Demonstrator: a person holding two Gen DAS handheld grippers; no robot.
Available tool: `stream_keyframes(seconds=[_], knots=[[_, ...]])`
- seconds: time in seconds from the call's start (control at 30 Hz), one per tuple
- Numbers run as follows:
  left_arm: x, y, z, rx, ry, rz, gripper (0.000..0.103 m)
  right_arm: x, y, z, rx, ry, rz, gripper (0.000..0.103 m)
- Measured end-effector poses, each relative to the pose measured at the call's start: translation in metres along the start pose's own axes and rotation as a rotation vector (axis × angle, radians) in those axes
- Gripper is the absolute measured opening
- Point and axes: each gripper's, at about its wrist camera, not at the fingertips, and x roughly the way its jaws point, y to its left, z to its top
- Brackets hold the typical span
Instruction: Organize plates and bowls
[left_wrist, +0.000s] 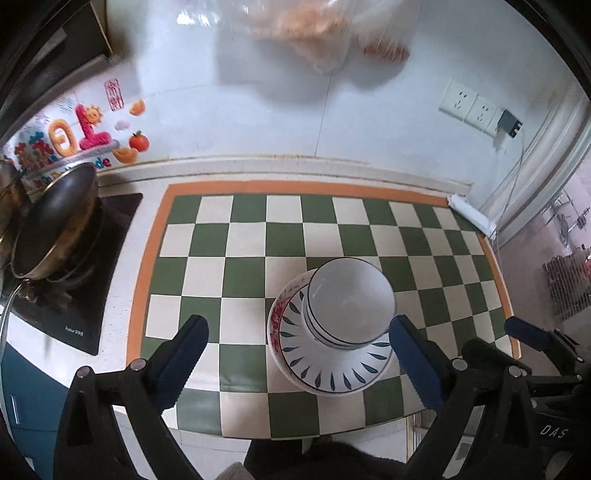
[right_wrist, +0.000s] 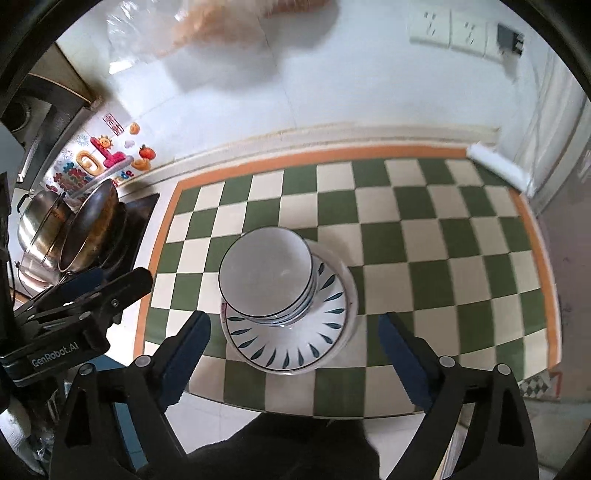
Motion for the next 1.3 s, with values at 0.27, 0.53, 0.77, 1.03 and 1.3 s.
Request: stream_keyframes(seconds=[0.27, 0.53, 0.77, 1.03, 1.3], knots=[[-0.069, -0.028, -0.035, 0.016, -0.117, 0.063, 0.100, -0.070, -0.004, -0.029, -0.036, -0.118, 0.018, 0.098], [-0.141, -0.053, -0.089, 0.000, -0.198, 0.119, 0.100, -0.157, -0.005, -0.087, -0.084, -0.220, 0.031, 0.099], [-0.186, -0.061, -0.130, -0.024, -0.237, 0.146, 0.100, -0.210, -0.002, -0.133, -0.117, -0.278, 0.021, 0.100], [-0.215, -0.059, -0.158, -0.019, -0.261, 0.136, 0.100, -0.245, 0.009, -0.164, -0.123, -0.320, -0.009, 0.100], [-0.238, -0.047, -0.173, 0.001, -0.291, 0.126, 0.100, -0.263, 0.021, -0.180, -0.096, -0.346, -0.050, 0.100]])
